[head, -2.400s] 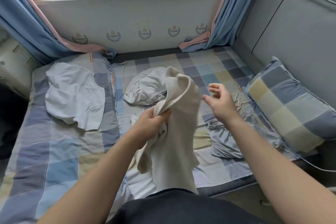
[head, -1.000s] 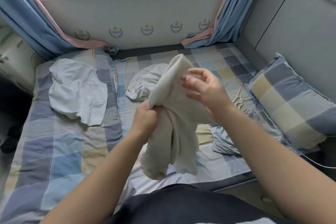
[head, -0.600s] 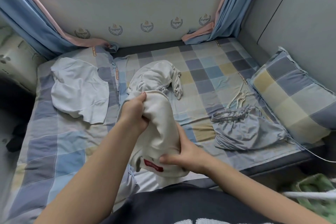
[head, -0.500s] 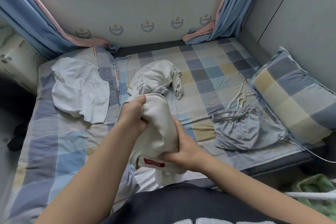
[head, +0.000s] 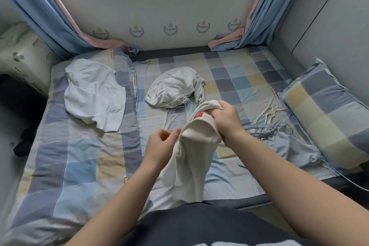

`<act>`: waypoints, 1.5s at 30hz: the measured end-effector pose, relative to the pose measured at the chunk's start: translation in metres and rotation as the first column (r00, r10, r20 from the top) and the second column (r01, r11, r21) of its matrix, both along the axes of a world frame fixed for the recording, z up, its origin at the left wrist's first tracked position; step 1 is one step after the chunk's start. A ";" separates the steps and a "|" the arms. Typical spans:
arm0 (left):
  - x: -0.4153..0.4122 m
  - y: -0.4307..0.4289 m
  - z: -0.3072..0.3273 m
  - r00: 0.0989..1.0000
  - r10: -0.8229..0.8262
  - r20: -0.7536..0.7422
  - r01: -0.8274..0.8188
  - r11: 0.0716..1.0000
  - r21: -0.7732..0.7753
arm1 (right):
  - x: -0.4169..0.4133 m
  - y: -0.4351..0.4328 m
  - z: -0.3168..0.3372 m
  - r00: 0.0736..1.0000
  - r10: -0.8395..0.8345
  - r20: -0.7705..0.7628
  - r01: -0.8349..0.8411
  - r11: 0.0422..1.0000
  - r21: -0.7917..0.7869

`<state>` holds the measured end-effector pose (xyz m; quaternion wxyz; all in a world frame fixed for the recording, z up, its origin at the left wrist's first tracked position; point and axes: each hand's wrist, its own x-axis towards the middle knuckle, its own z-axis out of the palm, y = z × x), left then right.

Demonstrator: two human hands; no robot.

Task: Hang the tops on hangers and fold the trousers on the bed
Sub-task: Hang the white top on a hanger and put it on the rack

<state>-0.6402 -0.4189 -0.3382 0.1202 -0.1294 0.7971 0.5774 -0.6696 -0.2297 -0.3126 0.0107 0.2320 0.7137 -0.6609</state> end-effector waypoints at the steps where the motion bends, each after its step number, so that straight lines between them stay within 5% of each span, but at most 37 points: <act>1: 0.005 0.003 -0.001 0.999 -0.016 -0.047 0.018 1.000 0.026 | -0.001 0.000 0.003 0.999 -0.041 -0.009 0.040 0.999 -0.027; 6: 0.006 0.018 -0.001 0.938 -0.314 -0.147 0.323 0.945 0.043 | -0.004 -0.005 0.017 0.992 -0.123 0.013 0.122 0.955 -0.269; 10: -0.001 0.028 -0.005 0.901 -0.149 -0.408 0.146 0.989 -0.038 | 0.002 -0.012 0.026 0.995 -0.036 0.089 0.070 0.904 -0.423; 13: -0.015 0.021 -0.004 0.756 -0.146 -0.638 0.010 0.977 -0.212 | 0.008 -0.010 0.029 0.993 -0.044 0.107 0.088 0.886 -0.456; 16: -0.031 0.011 0.000 0.758 -0.184 -0.626 0.021 0.966 -0.259 | 0.016 -0.005 0.021 0.986 -0.018 0.163 0.096 0.869 -0.486; 21: -0.042 0.013 0.033 0.882 0.011 -0.471 0.063 0.988 0.142 | 0.039 -0.003 0.007 0.926 0.270 0.264 -0.142 0.897 -0.418; 28: -0.052 -0.028 0.096 0.880 -0.261 -0.397 0.388 0.877 0.285 | 0.025 0.008 0.009 0.975 0.221 -0.036 -0.220 0.975 0.019; 32: -0.047 -0.042 0.128 0.817 -0.393 -0.422 0.531 0.798 0.285 | 0.003 -0.014 0.028 0.819 0.548 -0.173 -0.513 0.833 0.208; 38: -0.048 -0.068 0.138 0.821 -0.327 -0.469 0.478 0.842 0.249 | -0.023 -0.070 0.026 0.612 0.787 -0.081 -0.767 0.616 0.181; 42: -0.044 -0.090 0.137 0.856 -0.163 -0.490 0.328 0.905 0.272 | -0.025 -0.081 -0.009 0.659 0.751 -0.052 -0.689 0.629 0.361; 45: -0.043 -0.108 0.133 0.864 -0.058 -0.499 0.229 0.930 0.288 | -0.025 -0.068 -0.050 0.666 0.727 0.165 -0.698 0.530 0.481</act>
